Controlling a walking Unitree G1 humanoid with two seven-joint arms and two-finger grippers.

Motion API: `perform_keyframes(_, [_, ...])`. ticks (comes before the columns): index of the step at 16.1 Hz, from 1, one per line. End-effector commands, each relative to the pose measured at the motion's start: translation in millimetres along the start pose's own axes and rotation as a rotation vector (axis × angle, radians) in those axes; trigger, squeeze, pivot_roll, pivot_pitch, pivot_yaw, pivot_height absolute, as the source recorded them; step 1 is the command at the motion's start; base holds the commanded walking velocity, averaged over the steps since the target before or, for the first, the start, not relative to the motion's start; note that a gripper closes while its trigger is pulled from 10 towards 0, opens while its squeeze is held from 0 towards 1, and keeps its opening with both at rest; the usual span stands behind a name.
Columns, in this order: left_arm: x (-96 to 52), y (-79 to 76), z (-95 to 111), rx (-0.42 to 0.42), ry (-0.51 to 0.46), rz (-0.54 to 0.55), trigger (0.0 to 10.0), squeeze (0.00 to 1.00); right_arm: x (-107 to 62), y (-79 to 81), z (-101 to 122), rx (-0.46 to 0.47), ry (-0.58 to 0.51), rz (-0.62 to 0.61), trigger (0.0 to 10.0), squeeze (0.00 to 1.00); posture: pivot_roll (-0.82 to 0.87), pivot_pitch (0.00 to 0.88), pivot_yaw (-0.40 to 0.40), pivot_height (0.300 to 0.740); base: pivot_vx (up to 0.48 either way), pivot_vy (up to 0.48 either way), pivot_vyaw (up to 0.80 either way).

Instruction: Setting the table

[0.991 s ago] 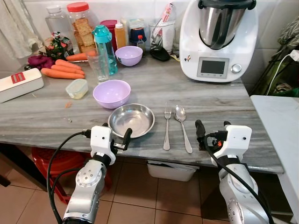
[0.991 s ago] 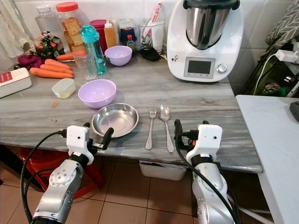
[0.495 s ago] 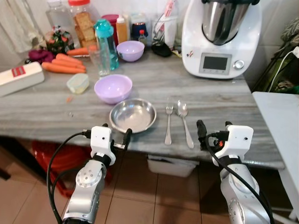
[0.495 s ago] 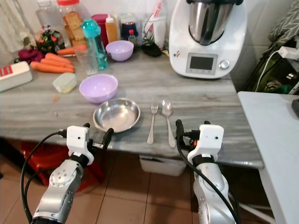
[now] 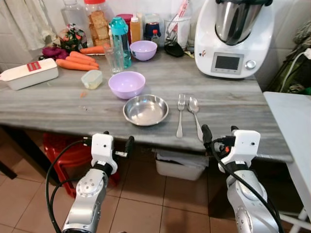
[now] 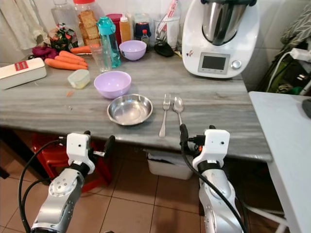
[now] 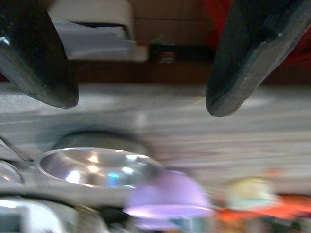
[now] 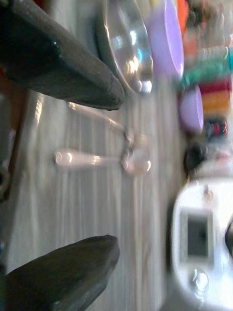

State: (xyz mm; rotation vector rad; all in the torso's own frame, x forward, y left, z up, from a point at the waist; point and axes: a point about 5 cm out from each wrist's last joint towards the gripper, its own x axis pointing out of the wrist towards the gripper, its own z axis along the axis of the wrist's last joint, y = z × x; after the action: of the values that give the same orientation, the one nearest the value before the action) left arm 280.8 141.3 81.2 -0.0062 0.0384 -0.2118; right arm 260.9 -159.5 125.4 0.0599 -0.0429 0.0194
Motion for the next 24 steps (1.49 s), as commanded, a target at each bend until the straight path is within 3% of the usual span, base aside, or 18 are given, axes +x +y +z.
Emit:
perform_keyframes(1, [-2.5, 3.0, -2.7, 0.005, 0.015, 0.011, 10.0, 0.00, -1.0, 1.0, -3.9, 0.011, 0.019, 0.003, 10.0, 0.00, -0.03, 0.000, 0.030, 0.740, -0.315, 0.000, 0.00])
perform_keyframes(24, [-3.6, 4.0, -1.4, 0.023, 0.014, -0.004, 10.0, 0.00, 1.9, -0.6, -5.0, 0.001, 0.019, -0.018, 10.0, 0.00, -0.02, 0.000, 0.034, 0.740, -0.310, 0.000, 0.00])
